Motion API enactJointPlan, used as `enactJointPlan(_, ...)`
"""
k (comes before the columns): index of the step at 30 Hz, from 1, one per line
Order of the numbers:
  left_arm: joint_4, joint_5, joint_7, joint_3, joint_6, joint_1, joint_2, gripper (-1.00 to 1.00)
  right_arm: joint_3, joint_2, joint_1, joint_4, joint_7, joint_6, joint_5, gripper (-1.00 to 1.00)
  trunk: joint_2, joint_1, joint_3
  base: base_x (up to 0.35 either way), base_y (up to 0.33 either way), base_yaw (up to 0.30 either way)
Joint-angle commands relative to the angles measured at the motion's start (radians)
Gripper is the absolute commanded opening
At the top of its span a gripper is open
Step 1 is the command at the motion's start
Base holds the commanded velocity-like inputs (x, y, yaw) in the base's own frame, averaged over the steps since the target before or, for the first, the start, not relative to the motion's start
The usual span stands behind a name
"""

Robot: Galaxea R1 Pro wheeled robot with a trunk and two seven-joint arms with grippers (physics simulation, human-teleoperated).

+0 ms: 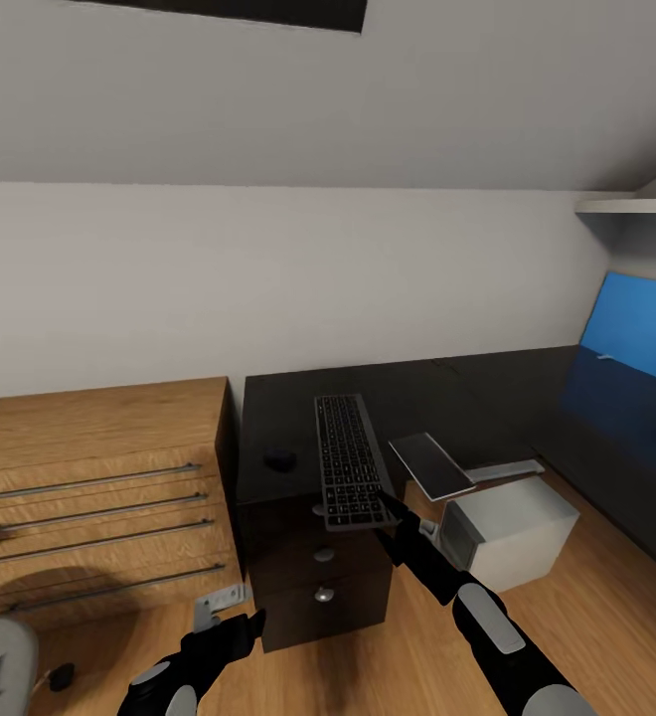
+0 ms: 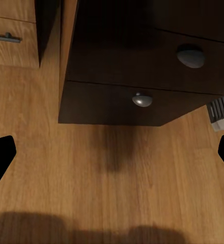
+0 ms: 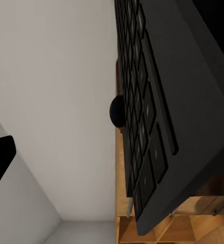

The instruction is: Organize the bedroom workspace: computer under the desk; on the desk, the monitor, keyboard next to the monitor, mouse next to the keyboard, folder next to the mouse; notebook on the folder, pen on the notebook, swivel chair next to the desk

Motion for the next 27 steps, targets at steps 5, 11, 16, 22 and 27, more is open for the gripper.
enactJointPlan(5, -0.001, 0.011, 0.009, -0.001, 0.003, -0.001, 0.0, 1.0, 0.006, 0.0, -0.001, 0.002, 0.001, -0.026, -0.009, 1.0, 0.0, 0.0, -0.001, 0.004, 0.0, 0.0)
enactJointPlan(11, -0.002, 0.011, 0.009, -0.001, 0.003, -0.001, 0.0, 1.0, 0.007, 0.001, -0.001, 0.002, 0.001, -0.03, -0.009, 1.0, 0.0, 0.0, -0.001, 0.0, 0.0, 0.0)
enactJointPlan(16, -0.003, 0.011, 0.009, -0.001, 0.003, -0.001, 0.0, 1.0, 0.007, 0.007, -0.001, 0.002, 0.001, -0.031, -0.009, 1.0, 0.0, 0.0, -0.001, 0.0, 0.0, 0.0)
enactJointPlan(22, -0.003, 0.012, 0.009, -0.001, 0.004, -0.001, 0.0, 1.0, 0.006, 0.014, -0.001, 0.002, 0.001, -0.031, -0.009, 1.0, 0.0, 0.0, -0.001, 0.0, 0.0, 0.0)
enactJointPlan(27, -0.003, 0.012, 0.009, -0.001, 0.004, -0.001, 0.0, 1.0, 0.006, 0.015, -0.001, 0.001, 0.001, -0.031, -0.009, 1.0, 0.0, 0.0, -0.001, 0.0, 0.123, 0.0)
